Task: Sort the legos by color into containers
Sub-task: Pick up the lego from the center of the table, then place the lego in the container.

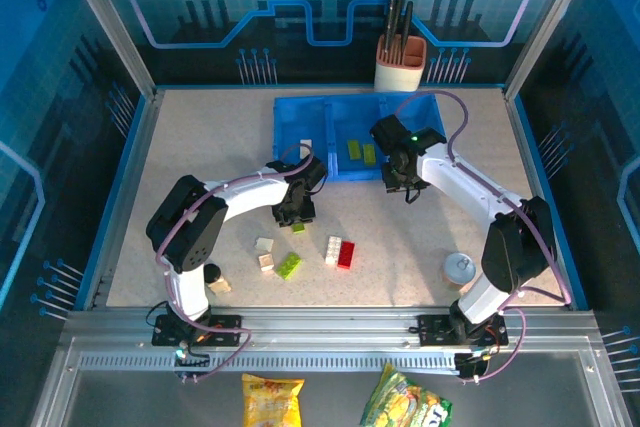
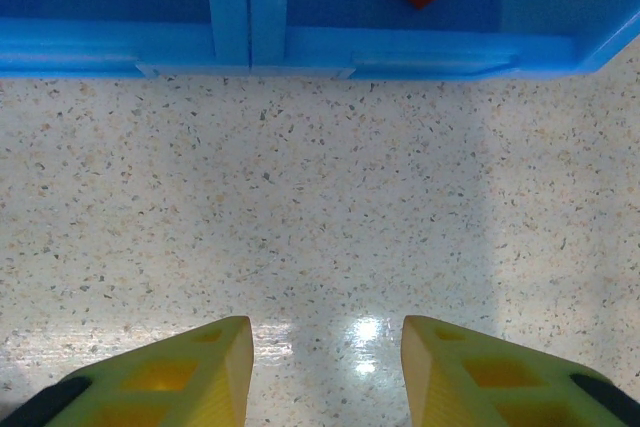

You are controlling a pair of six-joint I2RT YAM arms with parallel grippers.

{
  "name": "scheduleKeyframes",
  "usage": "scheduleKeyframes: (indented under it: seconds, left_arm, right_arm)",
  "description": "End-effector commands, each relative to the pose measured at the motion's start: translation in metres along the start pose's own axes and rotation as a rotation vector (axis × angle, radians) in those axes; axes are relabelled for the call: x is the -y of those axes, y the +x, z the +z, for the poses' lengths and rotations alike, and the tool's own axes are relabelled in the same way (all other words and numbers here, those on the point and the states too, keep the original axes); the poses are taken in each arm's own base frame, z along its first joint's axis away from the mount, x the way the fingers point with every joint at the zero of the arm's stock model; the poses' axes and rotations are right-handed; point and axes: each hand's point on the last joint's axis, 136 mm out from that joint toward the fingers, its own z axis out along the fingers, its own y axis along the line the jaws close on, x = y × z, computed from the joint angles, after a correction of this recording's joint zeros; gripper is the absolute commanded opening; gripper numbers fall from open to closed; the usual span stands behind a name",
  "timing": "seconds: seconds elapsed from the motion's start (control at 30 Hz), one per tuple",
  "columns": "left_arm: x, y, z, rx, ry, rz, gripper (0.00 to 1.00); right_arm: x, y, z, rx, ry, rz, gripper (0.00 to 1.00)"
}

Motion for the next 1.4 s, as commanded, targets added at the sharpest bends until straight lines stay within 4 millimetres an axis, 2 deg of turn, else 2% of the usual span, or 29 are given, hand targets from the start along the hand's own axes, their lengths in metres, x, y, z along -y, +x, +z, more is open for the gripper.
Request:
scheduleKeyframes:
  seconds: [0.0,0.37,0.53,0.7,1.0,1.37]
  left_arm:
    - [0.003,0.003,-0.007,-0.009,0.01,0.038,0.36]
    - [0.022,-0.011,-0.038,0.032,0.061,0.089,0.37]
    - [0.038,-0.02,-0.054,0.053,0.089,0.119,0.37]
    - [0.063,-0.029,-0.072,0.077,0.128,0.156,0.37]
    - [0.106,-0.042,-0.091,0.11,0.184,0.21,0.37]
    - [0.156,-0.083,-0.101,0.25,0.236,0.217,0.38]
  right_arm:
    - [0.012,0.001,-0.009,0.019,0.021,0.028,0.44]
    - [0.019,0.009,-0.01,0.019,0.027,0.043,0.44]
    - [0.028,0.016,-0.012,0.019,0.042,0.054,0.44]
    - [0.039,0.025,-0.014,0.019,0.05,0.075,0.44]
    - [0.056,0.037,-0.02,0.026,0.059,0.103,0.44]
    - [0.064,0.041,-0.022,0.034,0.064,0.123,0.44]
